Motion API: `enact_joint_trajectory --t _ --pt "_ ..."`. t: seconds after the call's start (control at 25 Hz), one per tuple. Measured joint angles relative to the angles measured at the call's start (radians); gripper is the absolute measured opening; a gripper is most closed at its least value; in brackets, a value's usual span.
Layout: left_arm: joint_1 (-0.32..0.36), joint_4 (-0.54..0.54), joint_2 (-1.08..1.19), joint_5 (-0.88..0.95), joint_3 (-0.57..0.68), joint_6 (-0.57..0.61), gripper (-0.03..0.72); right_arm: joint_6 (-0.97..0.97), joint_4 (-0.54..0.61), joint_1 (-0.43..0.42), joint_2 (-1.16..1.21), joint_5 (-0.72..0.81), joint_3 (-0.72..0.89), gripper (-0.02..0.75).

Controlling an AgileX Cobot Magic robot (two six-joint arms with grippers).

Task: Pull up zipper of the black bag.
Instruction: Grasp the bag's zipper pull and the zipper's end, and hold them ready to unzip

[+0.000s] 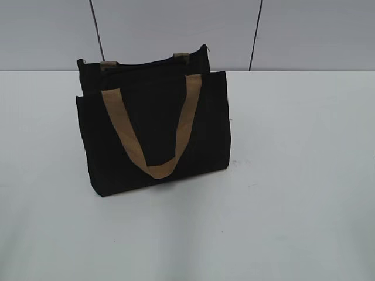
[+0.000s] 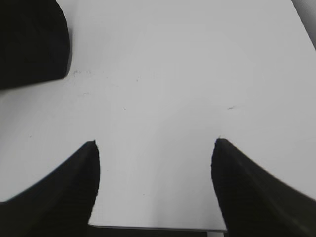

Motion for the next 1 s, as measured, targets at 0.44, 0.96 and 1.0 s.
enact_joint_trajectory --t 0.44,0.96,1.0 --pt "0.0 -0.001 0.0 -0.002 0.0 0.0 0.503 0.0 0.0 0.0 0.0 0.0 0.0 0.544" --pt "0.0 0.011 0.19 -0.163 -0.032 0.028 0.396 -0.049 0.006 0.0 0.131 -0.079 -0.041 0.522" --pt "0.0 0.011 0.214 -0.182 -0.033 0.043 0.395 -0.073 0.015 0.0 0.158 -0.092 -0.047 0.508"
